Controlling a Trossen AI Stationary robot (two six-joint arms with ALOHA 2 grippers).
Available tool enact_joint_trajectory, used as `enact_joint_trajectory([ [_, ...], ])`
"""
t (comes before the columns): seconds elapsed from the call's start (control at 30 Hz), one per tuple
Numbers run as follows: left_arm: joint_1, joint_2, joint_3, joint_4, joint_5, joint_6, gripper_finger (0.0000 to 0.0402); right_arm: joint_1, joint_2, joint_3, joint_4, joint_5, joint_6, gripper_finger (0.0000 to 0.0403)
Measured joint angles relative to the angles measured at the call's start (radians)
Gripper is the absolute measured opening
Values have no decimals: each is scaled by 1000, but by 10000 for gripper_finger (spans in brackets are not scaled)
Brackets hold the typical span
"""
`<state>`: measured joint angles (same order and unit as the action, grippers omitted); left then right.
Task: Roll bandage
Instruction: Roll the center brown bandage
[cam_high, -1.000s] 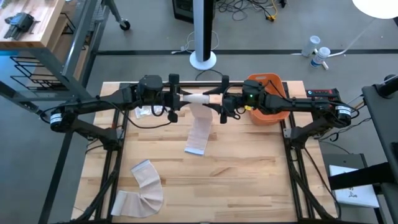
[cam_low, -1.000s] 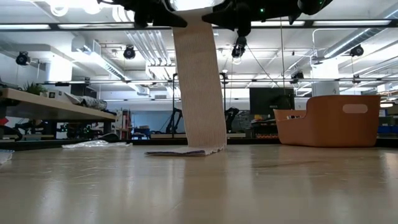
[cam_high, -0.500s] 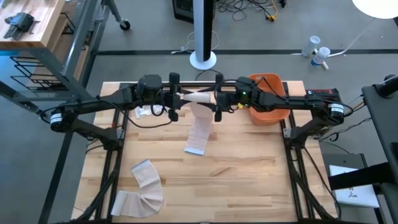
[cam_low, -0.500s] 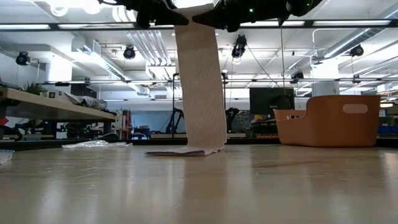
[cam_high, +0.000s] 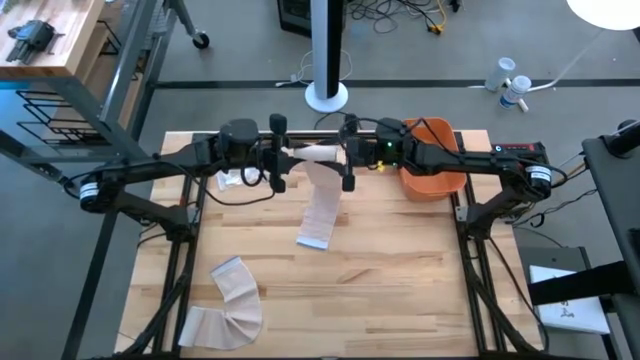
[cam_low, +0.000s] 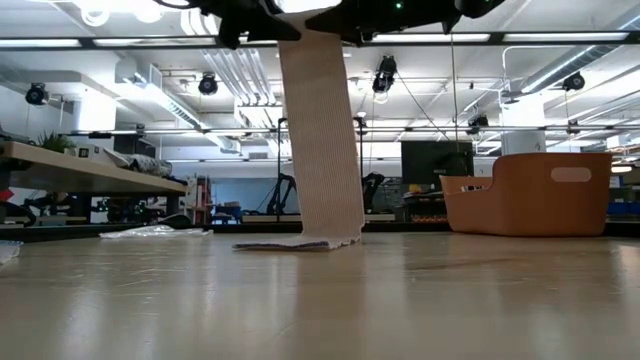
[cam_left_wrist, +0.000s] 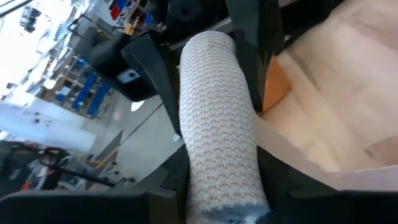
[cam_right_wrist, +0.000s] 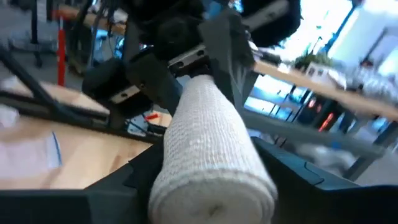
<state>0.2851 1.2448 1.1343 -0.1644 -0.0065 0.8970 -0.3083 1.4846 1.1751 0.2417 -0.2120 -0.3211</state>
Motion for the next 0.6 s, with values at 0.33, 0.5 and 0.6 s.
enact_joint_trajectory([
  [0.33, 0, -3, 0, 7, -35, 44, 114, -51, 2, 38, -44, -127, 450, 224],
  [0.5, -1, -3, 0, 8, -33, 57, 105, -54, 3, 39, -74, -155, 549, 246],
  [0.6, -1, -3, 0, 6, -33, 107, 102, -55, 3, 39, -71, -158, 617, 259],
])
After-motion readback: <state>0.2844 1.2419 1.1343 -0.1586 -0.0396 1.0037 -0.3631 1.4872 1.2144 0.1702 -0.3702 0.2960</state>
